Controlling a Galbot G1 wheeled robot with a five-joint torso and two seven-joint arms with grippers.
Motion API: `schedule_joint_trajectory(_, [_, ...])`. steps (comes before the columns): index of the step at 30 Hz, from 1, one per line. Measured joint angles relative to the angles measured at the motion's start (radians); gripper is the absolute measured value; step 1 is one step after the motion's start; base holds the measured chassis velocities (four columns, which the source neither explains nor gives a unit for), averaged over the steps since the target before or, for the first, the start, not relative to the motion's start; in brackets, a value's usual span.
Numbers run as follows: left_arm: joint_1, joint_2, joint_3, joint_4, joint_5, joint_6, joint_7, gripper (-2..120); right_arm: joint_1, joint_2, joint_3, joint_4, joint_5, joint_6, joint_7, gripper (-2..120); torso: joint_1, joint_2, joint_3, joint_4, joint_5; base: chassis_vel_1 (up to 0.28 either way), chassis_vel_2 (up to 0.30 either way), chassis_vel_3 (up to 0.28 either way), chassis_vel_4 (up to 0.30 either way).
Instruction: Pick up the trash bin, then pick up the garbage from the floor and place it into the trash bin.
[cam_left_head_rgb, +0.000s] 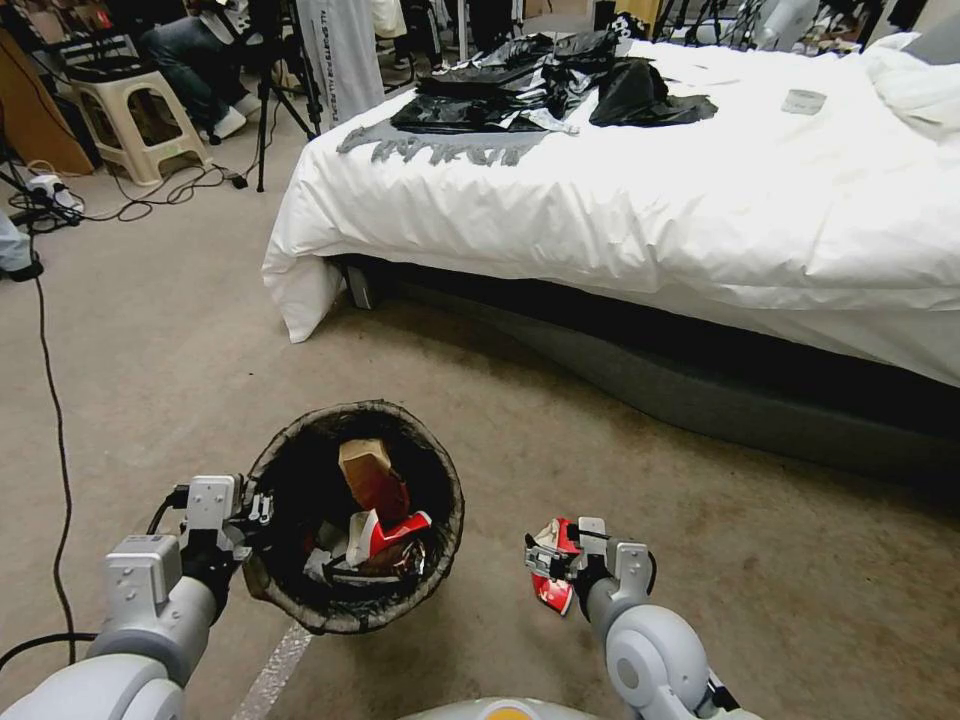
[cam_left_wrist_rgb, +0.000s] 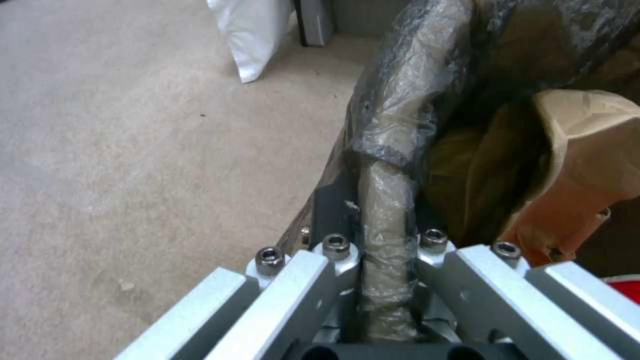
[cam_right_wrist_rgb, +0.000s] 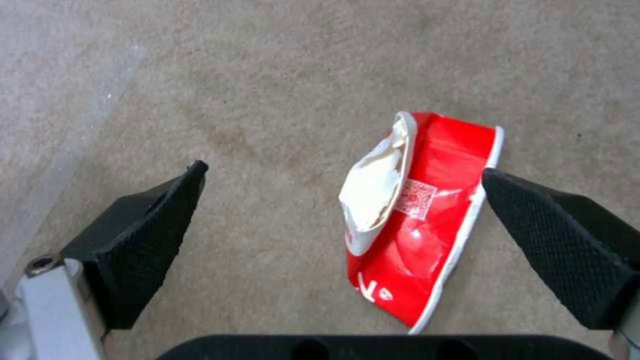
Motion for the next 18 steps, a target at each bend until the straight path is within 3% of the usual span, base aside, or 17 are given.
schedule_joint_trajectory(18, [-0.005, 0.006, 0.000, 0.000, -0.014, 0.004, 0.000, 1, 0.027, 0.016, -0.027, -0.049, -0.017, 0.000, 0.015, 100, 0.000, 0.000, 0.000, 0.0000, 0.0000, 0.000, 0.000, 0.000, 0.000])
